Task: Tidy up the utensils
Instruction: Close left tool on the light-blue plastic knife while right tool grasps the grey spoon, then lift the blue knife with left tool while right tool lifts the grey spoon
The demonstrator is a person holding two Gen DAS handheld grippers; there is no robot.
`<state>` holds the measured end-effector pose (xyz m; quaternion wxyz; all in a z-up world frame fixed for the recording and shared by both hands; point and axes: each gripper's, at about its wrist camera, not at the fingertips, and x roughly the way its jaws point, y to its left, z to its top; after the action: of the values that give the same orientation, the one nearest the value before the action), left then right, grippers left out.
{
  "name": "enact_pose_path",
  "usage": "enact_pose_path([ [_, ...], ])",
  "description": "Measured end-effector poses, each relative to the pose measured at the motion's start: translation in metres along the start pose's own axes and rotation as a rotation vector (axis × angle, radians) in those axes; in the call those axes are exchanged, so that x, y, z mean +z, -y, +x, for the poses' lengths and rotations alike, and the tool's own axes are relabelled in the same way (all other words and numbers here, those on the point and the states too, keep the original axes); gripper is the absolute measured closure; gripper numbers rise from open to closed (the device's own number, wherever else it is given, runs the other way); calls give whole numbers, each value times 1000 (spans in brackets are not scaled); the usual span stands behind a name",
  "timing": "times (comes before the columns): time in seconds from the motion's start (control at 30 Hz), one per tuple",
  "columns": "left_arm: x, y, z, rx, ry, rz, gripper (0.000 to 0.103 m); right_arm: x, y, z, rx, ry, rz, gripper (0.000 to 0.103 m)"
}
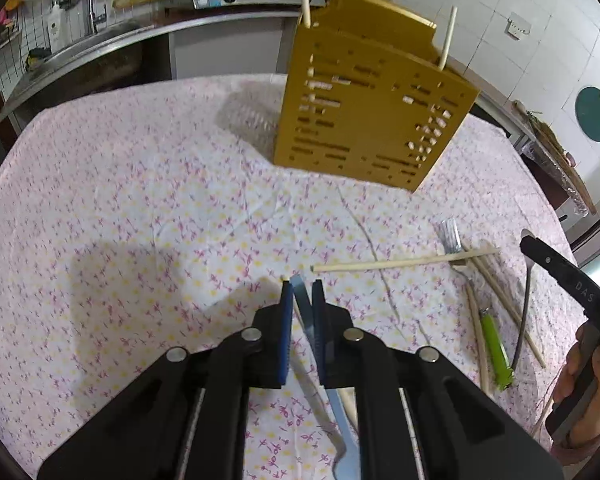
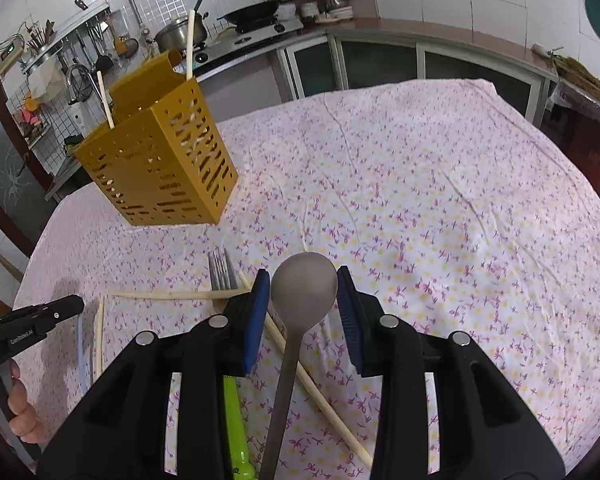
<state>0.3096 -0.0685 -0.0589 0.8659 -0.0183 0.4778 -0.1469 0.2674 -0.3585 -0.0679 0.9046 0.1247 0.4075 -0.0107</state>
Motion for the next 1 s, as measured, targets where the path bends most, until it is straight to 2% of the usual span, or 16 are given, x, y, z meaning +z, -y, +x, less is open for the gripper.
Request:
enact_pose_path([
  [0.3, 11, 6, -37, -15, 149, 38, 96, 7, -16, -27, -48, 130, -67, 69],
  [0.4, 13, 7, -34, -11, 119, 35, 96, 9, -18, -26, -39, 123, -68, 69],
  [0.47, 15, 6, -23, -2, 65, 24, 96, 9, -19, -23, -37, 113, -69, 69],
  [0.73, 11, -9, 16, 19, -58, -73, 95, 4, -16, -9, -30, 70, -61, 71],
  [1.0, 6, -16, 36, 15, -111, -109, 95, 2, -13, -1, -25, 53, -57, 73],
])
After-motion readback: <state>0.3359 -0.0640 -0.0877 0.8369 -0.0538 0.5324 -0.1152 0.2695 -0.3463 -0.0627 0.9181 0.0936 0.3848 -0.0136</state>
